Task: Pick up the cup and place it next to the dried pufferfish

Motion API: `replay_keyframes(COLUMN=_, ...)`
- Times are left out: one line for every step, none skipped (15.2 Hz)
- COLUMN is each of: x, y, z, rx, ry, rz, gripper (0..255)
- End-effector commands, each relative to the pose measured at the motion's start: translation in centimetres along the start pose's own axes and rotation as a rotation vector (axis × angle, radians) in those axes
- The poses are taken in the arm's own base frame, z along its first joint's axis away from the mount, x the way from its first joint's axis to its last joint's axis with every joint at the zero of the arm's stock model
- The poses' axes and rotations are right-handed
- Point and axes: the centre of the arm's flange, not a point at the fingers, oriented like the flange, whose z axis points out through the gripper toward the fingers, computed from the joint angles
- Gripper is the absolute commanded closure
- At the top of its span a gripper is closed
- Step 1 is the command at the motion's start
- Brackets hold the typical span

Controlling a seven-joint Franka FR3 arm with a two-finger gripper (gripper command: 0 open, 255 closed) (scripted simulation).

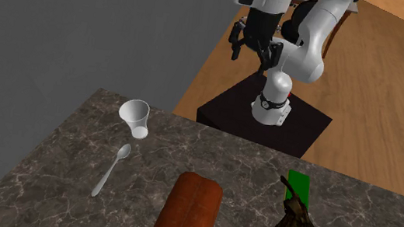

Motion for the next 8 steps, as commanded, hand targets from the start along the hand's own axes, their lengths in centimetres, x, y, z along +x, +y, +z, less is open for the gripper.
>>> replay_keyframes(x=0.0, y=0.0, z=0.0, rx=0.000, ry=0.000, rz=0.000, gripper=0)
replay_keyframes(x=0.9, y=0.4, z=0.8, rx=-0.009, ry=-0.004, rz=-0.001, gripper=0)
replay_keyframes(x=1.8, y=0.8, z=1.7, rx=-0.018, ry=-0.007, rz=-0.003, gripper=0)
replay_keyframes(x=2.7, y=1.2, z=2.5, rx=-0.027, ry=-0.011, rz=-0.004, gripper=0)
replay_keyframes(x=3.6, y=1.6, z=3.4, rx=-0.035, ry=-0.014, rz=-0.006, gripper=0)
replay_keyframes(x=4.5, y=2.1, z=4.2, rx=-0.044, ry=-0.018, rz=-0.007, gripper=0)
replay_keyframes(x=5.4, y=2.5, z=5.1, rx=-0.053, ry=-0.021, rz=-0.008, gripper=0)
replay_keyframes(x=6.3, y=2.9, z=5.9, rx=-0.062, ry=-0.025, rz=-0.010, gripper=0)
